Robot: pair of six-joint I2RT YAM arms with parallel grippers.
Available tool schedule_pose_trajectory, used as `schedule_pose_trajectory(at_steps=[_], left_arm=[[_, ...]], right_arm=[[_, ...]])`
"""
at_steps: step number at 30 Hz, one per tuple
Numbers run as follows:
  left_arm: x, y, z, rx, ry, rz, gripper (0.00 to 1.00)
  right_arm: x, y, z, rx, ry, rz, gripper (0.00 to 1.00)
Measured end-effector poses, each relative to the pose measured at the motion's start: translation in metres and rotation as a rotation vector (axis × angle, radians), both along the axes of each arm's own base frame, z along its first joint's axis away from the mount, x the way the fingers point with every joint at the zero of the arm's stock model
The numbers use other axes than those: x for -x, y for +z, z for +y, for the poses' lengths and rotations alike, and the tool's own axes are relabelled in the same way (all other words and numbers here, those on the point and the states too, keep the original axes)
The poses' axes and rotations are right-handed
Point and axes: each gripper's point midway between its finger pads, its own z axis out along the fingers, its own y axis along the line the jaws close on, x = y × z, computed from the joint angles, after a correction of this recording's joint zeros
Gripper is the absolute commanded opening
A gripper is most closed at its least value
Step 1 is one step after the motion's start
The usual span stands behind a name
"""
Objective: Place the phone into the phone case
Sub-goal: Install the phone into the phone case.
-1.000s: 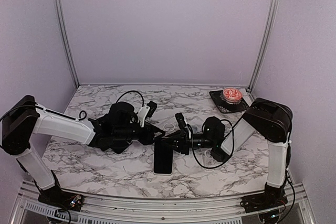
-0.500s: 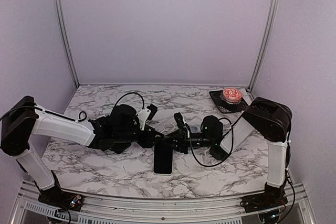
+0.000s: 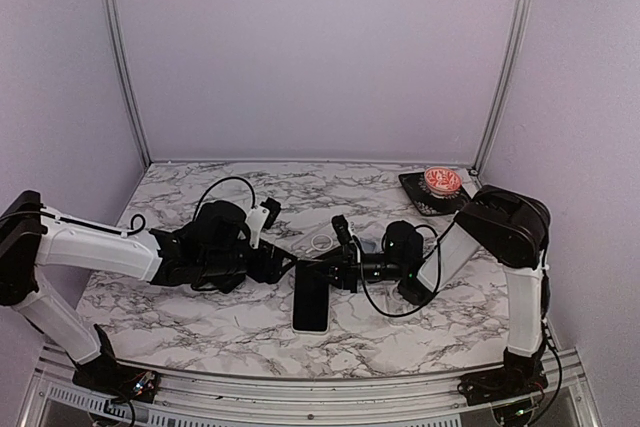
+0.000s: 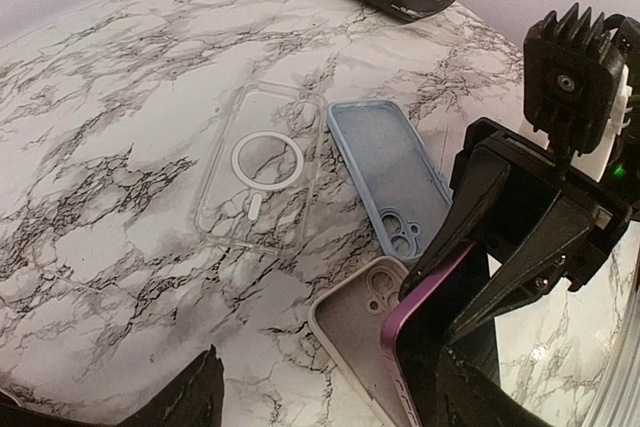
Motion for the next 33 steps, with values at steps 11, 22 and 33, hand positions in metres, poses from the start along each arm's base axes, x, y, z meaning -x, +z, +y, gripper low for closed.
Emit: schedule_pose_trajectory(at_steps=[11, 22, 33], left_arm=[[0.016, -0.045, 0.009, -0.065, 0.008, 0.098, 0.66], [0.029, -0.072, 0.003, -0.117, -0.011, 0.14, 0.53], [0.059, -0.081, -0.013, -0.129, -0.138, 0.173, 0.36]], right_arm=[[-0.012, -0.02, -0.01, 0.051, -0.057, -0.009, 0.29], [-0.017, -0.034, -0.011, 0.089, -0.062, 0.001, 0.31], [-0.021, -0.041, -0.006, 0.119, -0.043, -0.003, 0.33]])
